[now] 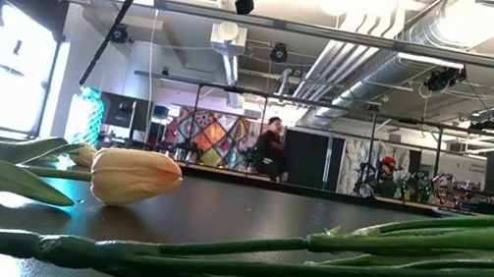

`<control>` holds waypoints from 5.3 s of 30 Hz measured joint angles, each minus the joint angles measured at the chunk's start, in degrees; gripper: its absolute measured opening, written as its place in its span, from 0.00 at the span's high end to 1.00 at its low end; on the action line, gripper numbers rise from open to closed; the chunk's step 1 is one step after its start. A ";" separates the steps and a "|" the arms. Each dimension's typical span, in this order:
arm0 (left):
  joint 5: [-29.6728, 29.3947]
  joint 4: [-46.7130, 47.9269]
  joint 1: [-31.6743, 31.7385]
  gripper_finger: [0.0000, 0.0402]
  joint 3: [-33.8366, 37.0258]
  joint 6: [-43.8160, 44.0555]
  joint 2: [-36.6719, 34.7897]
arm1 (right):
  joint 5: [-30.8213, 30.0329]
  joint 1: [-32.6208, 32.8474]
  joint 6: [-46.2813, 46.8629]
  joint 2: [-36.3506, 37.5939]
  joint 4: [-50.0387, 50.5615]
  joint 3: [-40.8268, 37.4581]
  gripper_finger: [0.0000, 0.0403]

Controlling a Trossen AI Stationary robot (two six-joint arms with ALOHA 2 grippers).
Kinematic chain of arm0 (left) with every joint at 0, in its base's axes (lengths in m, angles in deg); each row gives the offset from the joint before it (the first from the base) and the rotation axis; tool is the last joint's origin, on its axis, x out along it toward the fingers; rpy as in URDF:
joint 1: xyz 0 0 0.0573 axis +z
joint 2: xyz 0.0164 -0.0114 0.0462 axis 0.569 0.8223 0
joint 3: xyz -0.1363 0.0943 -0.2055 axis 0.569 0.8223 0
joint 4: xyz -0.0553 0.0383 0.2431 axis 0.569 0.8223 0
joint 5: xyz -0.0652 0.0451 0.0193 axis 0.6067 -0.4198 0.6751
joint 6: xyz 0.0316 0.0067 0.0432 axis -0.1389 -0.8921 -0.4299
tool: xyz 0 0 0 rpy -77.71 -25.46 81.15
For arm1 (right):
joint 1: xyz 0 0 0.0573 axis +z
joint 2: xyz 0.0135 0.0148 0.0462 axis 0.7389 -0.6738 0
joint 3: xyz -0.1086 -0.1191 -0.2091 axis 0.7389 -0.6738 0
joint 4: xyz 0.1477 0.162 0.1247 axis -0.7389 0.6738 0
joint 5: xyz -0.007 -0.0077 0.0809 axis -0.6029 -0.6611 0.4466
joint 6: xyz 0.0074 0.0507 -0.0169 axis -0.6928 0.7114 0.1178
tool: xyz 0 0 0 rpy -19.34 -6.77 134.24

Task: Sort flowers into vase by color
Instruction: Put the top blue flowers into the red vase

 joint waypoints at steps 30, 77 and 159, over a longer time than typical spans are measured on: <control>8.34 0.95 3.54 0.36 -1.21 -9.14 6.20 | 1.42 0.02 0.11 0.00 0.48 -0.02 1.00; 25.86 -16.75 3.30 0.36 4.58 -9.25 11.33 | 18.77 -5.80 -0.20 -6.05 -9.05 -0.19 1.00; 37.16 -23.20 3.34 0.36 4.58 -7.34 16.22 | 36.15 -4.55 -18.09 -27.69 7.61 46.10 1.00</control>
